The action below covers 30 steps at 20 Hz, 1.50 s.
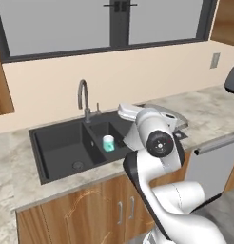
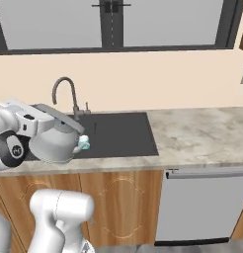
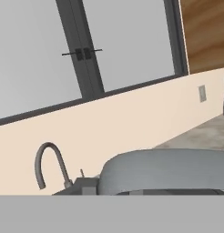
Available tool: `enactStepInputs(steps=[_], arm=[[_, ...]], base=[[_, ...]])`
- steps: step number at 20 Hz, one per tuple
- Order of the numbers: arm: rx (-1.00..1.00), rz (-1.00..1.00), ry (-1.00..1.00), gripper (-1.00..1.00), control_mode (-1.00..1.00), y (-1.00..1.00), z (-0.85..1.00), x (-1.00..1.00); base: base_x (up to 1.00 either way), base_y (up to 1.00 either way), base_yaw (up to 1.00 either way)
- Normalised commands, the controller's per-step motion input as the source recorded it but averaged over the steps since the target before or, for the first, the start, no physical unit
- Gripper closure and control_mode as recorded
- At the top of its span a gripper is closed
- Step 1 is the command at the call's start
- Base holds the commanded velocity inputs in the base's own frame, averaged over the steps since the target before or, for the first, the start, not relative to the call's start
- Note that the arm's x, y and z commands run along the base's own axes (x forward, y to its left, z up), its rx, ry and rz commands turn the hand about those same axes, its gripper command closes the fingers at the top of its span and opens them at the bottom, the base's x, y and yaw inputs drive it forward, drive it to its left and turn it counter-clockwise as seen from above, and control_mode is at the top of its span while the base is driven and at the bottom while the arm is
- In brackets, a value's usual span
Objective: Open the cabinet, pick the kettle from the cabinet, and place it in the sink.
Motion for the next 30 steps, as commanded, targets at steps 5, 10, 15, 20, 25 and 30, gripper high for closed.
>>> enactStepInputs(steps=[5,10,15,20,25,30], arm=[[0.0,0.0,0.0,1.0,1.0,0.0,0.0,0.0],[0.0,0.0,0.0,1.0,1.0,0.0,0.0,0.0],[0.0,0.0,0.0,1.0,1.0,0.0,0.0,0.0],[0.0,0.0,0.0,1.0,1.0,0.0,0.0,0.0],[0.0,0.0,0.0,1.0,1.0,0.0,0.0,0.0],[0.0,0.0,0.0,1.0,1.0,0.0,0.0,0.0]], base=[[-0.01,0.11,0.13],[0.14,0.08,0.16],[0.34,0.05,0.26],[0.31,-0.01,0.3],[0.28,-0.08,0.13],[0.36,-0.21,0.02]])
